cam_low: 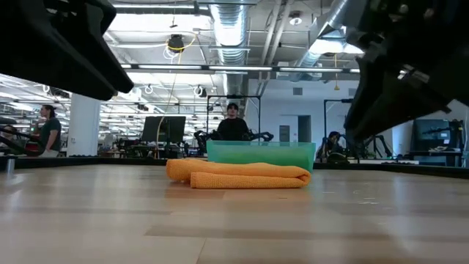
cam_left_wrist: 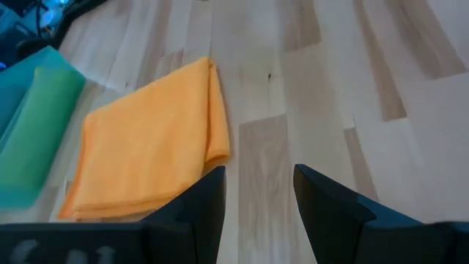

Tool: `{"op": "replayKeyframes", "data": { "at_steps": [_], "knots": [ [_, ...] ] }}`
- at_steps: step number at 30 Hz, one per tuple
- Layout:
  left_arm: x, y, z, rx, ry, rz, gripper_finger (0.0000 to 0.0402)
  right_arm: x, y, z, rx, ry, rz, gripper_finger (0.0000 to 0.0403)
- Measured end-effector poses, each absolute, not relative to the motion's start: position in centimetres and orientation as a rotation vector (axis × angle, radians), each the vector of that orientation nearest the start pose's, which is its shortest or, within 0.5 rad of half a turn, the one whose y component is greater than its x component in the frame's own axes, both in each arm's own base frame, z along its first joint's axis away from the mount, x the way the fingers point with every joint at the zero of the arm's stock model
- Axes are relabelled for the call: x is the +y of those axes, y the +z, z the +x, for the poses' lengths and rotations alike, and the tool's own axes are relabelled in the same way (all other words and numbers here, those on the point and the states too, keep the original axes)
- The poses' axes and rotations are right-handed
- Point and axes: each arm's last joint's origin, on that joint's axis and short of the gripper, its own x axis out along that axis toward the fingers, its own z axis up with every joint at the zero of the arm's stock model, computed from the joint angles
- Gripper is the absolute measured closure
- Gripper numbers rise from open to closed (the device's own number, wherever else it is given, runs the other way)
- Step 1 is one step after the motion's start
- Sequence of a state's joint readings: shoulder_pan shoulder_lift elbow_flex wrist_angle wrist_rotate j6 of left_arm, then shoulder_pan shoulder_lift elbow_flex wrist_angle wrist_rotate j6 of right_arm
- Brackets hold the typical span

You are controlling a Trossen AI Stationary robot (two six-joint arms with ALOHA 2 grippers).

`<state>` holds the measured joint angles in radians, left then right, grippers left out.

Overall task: Roll microfiber towels into tight, uniform cylinder then place into a basket
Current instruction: Roll the yellow microfiber towel

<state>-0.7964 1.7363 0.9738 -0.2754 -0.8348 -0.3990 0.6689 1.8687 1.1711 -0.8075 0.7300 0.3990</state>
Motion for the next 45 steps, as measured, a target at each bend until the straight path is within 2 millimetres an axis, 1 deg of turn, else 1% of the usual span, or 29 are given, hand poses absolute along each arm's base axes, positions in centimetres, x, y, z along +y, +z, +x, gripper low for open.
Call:
{"op": "replayKeyframes", "data": {
  "at_steps": [3, 5, 9, 13, 17, 21, 30, 33, 35, 38, 41, 45],
  "knots": [
    [-21.4, 16.2, 24.7, 0.674, 0.177, 0.38, 0.0246, 17.4, 16.8, 26.2, 1.09, -0.314, -0.556, 0.0285],
    [-21.0, 16.2, 25.1, 0.678, 0.188, 0.387, 0.0246, 16.3, 17.7, 25.1, 1.074, -0.332, -0.523, 0.0285],
    [-20.4, 16.2, 25.7, 0.697, 0.181, 0.378, 0.0246, 14.5, 19.4, 23.1, 0.952, -0.338, -0.372, 0.0285],
    [-20.1, 16.2, 26.3, 0.71, 0.14, 0.353, 0.0246, 13.5, 19.4, 21.5, 0.81, -0.301, -0.233, 0.0285],
    [-19.7, 16.2, 26.7, 0.726, 0.136, 0.331, 0.0246, 13.1, 18.8, 20.9, 0.716, -0.241, -0.165, 0.0285],
    [-19.5, 16.2, 26.8, 0.727, 0.146, 0.318, 0.0246, 13.4, 18.2, 21.1, 0.669, -0.221, -0.126, 0.0285],
    [-19.5, 16.2, 26.9, 0.718, 0.154, 0.291, 0.0246, 13.5, 15.8, 23.2, 0.692, -0.241, -0.106, 0.0285],
    [-19.5, 16.2, 26.9, 0.717, 0.155, 0.286, 0.0246, 13.8, 16.1, 24.2, 0.691, -0.232, -0.094, 0.0285],
    [-19.5, 16.2, 27.0, 0.712, 0.156, 0.271, 0.0246, 14.0, 16.4, 24.6, 0.69, -0.216, -0.121, 0.0285],
    [-19.6, 16.2, 27.0, 0.734, 0.123, 0.222, 0.0246, 14.5, 17.3, 25.3, 0.668, -0.191, -0.146, 0.0282],
    [-19.6, 16.2, 27.0, 0.745, 0.105, 0.199, 0.024, 14.8, 17.8, 25.6, 0.652, -0.177, -0.155, 0.0269],
    [-19.5, 16.2, 27.1, 0.743, 0.112, 0.2, 0.0217, 14.7, 17.7, 25.5, 0.659, -0.177, -0.163, 0.024]
  ]
}}
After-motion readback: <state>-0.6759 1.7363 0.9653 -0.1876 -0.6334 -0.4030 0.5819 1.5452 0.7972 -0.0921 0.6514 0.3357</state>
